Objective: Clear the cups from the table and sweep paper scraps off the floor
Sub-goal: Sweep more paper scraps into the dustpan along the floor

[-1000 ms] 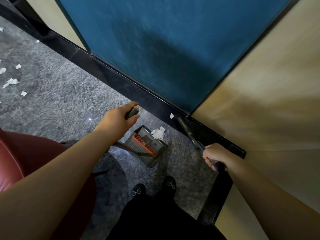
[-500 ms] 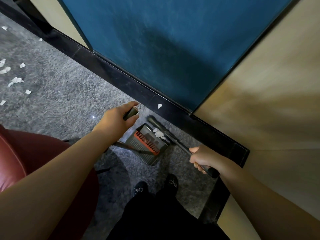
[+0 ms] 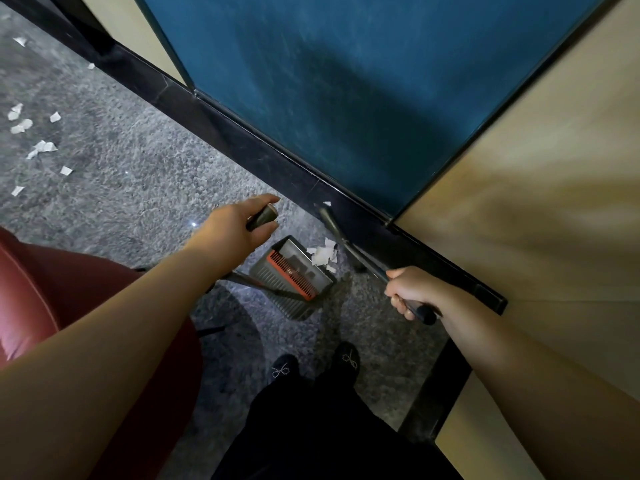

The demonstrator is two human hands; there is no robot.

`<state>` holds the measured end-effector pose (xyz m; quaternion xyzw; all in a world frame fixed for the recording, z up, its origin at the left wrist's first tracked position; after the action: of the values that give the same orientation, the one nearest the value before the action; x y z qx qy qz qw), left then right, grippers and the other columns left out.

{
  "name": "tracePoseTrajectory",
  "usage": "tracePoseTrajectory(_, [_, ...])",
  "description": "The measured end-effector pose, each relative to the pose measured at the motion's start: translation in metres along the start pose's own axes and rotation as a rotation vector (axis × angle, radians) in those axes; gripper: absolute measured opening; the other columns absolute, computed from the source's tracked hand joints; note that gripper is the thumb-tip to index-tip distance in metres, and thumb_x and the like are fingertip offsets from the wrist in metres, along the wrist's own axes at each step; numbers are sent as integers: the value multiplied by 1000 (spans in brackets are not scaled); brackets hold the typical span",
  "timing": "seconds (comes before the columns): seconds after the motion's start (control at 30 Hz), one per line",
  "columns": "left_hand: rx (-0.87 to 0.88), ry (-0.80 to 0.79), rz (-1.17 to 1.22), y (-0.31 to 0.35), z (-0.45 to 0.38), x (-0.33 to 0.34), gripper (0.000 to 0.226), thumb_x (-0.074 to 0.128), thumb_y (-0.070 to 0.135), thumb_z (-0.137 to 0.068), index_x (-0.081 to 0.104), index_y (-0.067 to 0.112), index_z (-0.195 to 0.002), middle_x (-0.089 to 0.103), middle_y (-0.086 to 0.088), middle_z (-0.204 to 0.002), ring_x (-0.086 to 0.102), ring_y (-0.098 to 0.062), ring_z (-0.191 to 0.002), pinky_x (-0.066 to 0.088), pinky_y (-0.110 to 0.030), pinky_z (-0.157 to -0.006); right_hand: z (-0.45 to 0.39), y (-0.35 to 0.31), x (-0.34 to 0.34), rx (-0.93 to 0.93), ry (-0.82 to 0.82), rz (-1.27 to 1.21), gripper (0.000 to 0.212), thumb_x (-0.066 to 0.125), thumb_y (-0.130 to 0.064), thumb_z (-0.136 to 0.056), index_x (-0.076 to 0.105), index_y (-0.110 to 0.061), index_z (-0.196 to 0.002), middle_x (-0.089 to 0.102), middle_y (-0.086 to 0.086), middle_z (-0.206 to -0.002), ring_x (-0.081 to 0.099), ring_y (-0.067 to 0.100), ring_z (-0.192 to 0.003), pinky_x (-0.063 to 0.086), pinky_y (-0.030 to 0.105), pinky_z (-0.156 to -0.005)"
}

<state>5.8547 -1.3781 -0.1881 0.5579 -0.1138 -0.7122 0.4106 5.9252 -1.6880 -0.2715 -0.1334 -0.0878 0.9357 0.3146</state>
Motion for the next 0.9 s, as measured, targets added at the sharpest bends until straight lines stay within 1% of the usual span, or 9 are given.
tracePoseTrajectory(0.13, [9, -8, -18, -2, 4, 3, 42, 63, 33, -93, 53, 44, -132, 61, 12, -87, 54, 6, -55, 36, -7, -51, -4, 10, 26, 2, -88, -9, 64, 45, -5, -95, 23, -26, -151, 54, 4, -56, 44, 11, -38, 36, 22, -40])
tracePoseTrajectory(0.27, [30, -5, 35, -9, 11, 2, 41, 64, 30, -93, 55, 42, -131, 55, 26, -79, 54, 17, -54, 37, -5, -44, 2, 22, 37, -24, -127, -62, 64, 46, -4, -94, 26, -28, -150, 56, 4, -55, 45, 11, -39, 36, 23, -40])
tracePoseTrajectory(0.4, [13, -13, 45, -14, 15, 2, 42, 63, 31, -94, 53, 44, -132, 56, 25, -82, 55, 18, -58, 37, -2, -45, 13, 29, 36, -35, -128, -135, 65, 45, -4, -95, 23, -28, -151, 53, 1, -49, 43, 11, -36, 34, 21, -38])
tracePoseTrajectory(0.47, [20, -14, 28, -14, 16, 3, 43, 63, 31, -94, 52, 43, -134, 59, 20, -86, 55, 17, -59, 38, -2, -47, 17, 33, 37, -40, -113, -178, 64, 44, -5, -95, 23, -28, -151, 52, 0, -47, 42, 11, -36, 33, 22, -38])
tracePoseTrajectory(0.53, [23, -7, -2, -15, 18, 4, 44, 63, 32, -94, 52, 44, -134, 62, 12, -93, 55, 13, -59, 38, -4, -48, 18, 36, 39, -57, -82, -210, 61, 45, -7, -95, 26, -28, -150, 50, 0, -47, 43, 11, -37, 33, 22, -38])
tracePoseTrajectory(0.6, [21, -6, -16, -16, 20, 6, 43, 63, 33, -94, 51, 46, -133, 62, 10, -96, 54, 12, -60, 38, -5, -49, 14, 34, 41, -76, -46, -219, 58, 45, -9, -96, 30, -28, -148, 50, -1, -47, 44, 11, -37, 35, 22, -38])
tracePoseTrajectory(0.7, [15, -11, -20, -18, 23, 7, 42, 62, 35, -94, 51, 47, -132, 61, 14, -91, 54, 13, -62, 37, -6, -52, 0, 26, 44, -52, -23, -261, 53, 44, -13, -99, 29, -29, -148, 50, -2, -45, 45, 10, -36, 35, 22, -37])
tracePoseTrajectory(0.8, [19, -7, 0, -16, 22, 8, 41, 62, 34, -94, 52, 46, -132, 57, 21, -85, 54, 16, -62, 37, -4, -51, -7, 20, 48, -26, -67, -321, 51, 42, -14, -100, 29, -29, -147, 49, -1, -45, 42, 10, -36, 33, 21, -37])
tracePoseTrajectory(0.9, [27, -6, 0, -14, 23, 9, 42, 62, 33, -94, 52, 46, -132, 56, 26, -85, 53, 22, -64, 37, -2, -48, 2, 26, 55, -31, -102, -271, 51, 43, -12, -99, 32, -29, -146, 50, -1, -46, 42, 10, -36, 32, 21, -37])
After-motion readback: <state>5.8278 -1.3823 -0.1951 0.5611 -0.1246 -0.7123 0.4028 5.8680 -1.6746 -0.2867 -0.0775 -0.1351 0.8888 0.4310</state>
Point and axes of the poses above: each hand's wrist, its own z-axis away from the middle knuckle, its own x-axis out of the palm, y = z × x, the point moved 2 cm from there along -z, towards the middle knuckle
